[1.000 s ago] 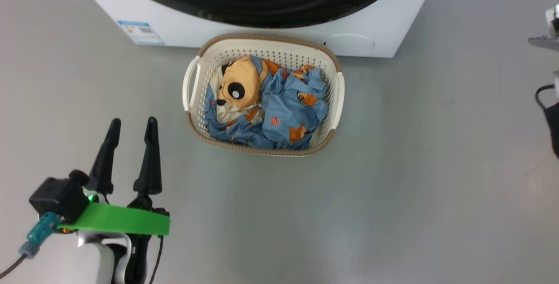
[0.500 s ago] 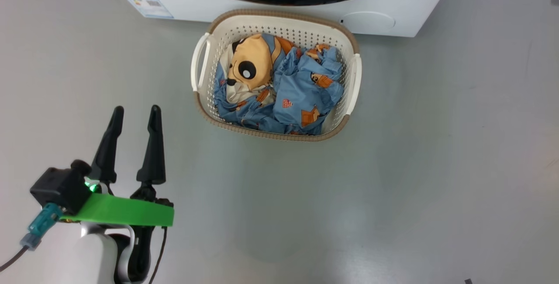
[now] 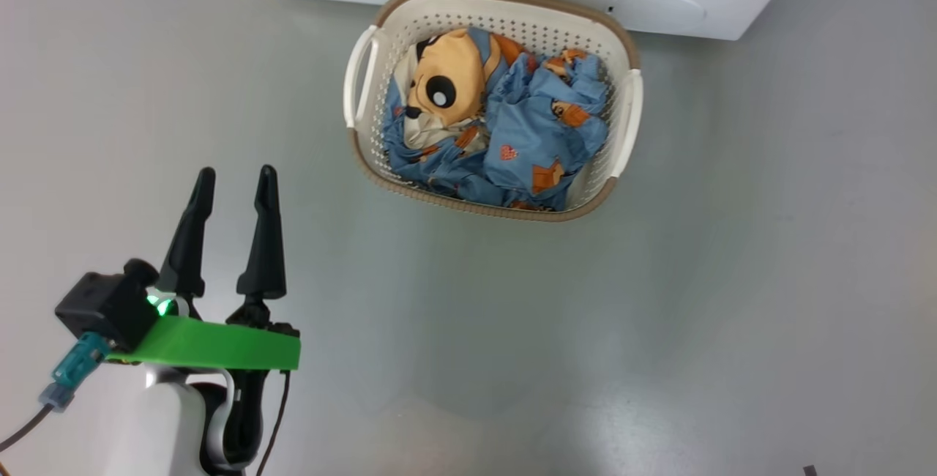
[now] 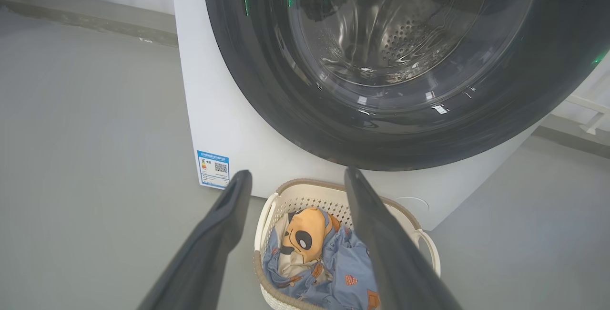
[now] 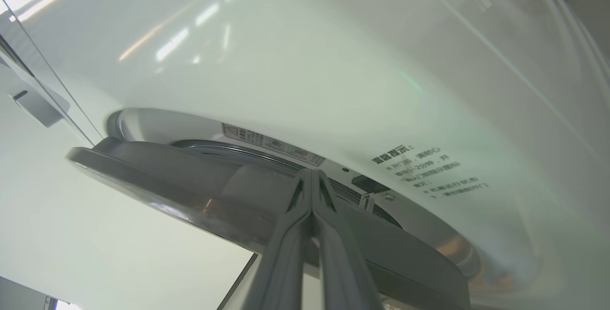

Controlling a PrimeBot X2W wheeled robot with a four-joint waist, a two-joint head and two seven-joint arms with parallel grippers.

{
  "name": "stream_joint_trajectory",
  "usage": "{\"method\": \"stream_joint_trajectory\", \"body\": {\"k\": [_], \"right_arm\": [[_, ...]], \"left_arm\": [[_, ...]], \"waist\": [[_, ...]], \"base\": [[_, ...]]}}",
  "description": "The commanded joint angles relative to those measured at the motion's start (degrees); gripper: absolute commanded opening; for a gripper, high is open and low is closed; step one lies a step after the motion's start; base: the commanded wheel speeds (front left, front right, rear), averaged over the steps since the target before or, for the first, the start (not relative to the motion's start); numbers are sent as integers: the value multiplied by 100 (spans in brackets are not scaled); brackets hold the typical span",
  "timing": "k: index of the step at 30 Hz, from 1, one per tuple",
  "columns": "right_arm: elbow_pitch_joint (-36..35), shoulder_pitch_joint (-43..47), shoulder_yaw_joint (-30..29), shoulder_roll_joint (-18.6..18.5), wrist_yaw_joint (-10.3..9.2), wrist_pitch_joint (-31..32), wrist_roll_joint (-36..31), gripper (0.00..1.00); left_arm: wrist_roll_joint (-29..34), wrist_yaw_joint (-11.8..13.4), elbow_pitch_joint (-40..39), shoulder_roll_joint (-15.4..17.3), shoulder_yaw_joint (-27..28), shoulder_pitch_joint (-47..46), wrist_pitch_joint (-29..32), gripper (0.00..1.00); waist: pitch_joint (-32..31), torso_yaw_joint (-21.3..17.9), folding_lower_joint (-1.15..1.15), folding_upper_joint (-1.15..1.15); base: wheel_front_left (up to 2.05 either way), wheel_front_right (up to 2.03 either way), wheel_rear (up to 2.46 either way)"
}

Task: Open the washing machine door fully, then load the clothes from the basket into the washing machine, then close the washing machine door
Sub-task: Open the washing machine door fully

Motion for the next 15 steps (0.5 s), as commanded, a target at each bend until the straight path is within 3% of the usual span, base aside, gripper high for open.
{"method": "stream_joint_trajectory", "body": {"k": [1, 15], "right_arm": [[-82, -105, 54, -15, 9, 42, -4, 0], [385, -739, 347, -37, 9, 362, -75, 0]], "left_arm": [[-39, -14, -146, 122, 198, -75, -36, 100], [-106, -14, -133, -10, 147, -105, -36, 100]], "waist": [[59, 86, 0, 0], [221, 403, 0, 0]], "base": [[0, 0, 0], [0, 0, 0]]}}
